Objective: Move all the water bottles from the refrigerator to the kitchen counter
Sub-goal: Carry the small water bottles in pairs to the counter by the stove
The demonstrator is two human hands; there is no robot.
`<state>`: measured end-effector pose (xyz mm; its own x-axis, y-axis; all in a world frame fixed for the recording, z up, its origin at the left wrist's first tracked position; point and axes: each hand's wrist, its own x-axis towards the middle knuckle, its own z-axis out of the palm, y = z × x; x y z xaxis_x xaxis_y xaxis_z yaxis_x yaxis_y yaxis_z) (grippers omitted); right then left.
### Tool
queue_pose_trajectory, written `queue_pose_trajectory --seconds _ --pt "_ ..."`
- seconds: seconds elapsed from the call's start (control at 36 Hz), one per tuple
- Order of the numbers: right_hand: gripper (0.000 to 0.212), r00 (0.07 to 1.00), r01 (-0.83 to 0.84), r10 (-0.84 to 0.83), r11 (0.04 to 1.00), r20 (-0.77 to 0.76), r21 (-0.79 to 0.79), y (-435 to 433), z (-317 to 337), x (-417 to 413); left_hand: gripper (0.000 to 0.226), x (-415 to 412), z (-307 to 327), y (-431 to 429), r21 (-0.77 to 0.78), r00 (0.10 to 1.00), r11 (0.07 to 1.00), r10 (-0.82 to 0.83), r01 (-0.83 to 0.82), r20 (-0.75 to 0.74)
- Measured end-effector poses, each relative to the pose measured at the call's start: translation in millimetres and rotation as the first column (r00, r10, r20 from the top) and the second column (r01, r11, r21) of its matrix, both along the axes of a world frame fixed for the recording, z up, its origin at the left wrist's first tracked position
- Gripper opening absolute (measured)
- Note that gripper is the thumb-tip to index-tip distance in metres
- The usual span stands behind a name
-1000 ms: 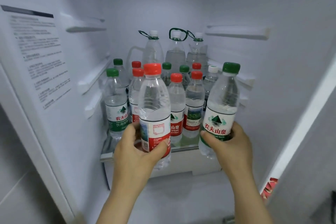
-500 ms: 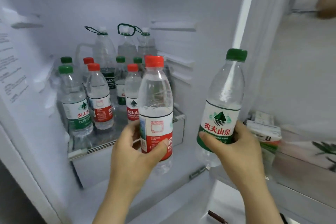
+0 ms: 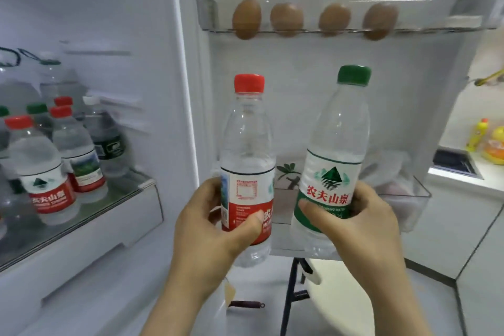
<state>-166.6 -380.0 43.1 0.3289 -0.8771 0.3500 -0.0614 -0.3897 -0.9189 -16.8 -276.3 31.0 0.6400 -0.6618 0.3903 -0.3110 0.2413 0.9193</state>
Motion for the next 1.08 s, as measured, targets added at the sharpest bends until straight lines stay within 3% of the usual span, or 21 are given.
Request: queue_pose_trajectory --seconds 0.19,0.58,0.78,0.92,1.08 --pt "0.031 0.989 0.141 -0.142 0.99 -0.031 -0.024 -27 5 -80 0.059 -70 9 -50 -0.006 0.988 0.988 -0.153 0.154 0.036" --pt "0.036 0.896 0.439 -0.44 0.898 -0.063 -0.026 -73 0 -263 0.043 -233 -2 -152 0.035 0.913 0.913 -0.407 0.406 0.031" --pt "0.04 0.788 0.61 -0.612 0.791 -0.066 -0.044 -78 -11 -344 0.042 -314 -5 -193 0.033 0.798 0.798 -0.602 0.601 0.012" --pt "0.038 0.684 0.726 -0.726 0.687 -0.071 -0.027 -78 -14 -392 0.056 -366 -5 -224 0.055 0.699 0.7 -0.714 0.712 0.033" --pt "0.038 0.51 0.859 -0.857 0.511 -0.072 0.005 -79 -20 -442 0.045 -427 -13 -265 0.067 0.528 0.532 -0.846 0.844 0.069"
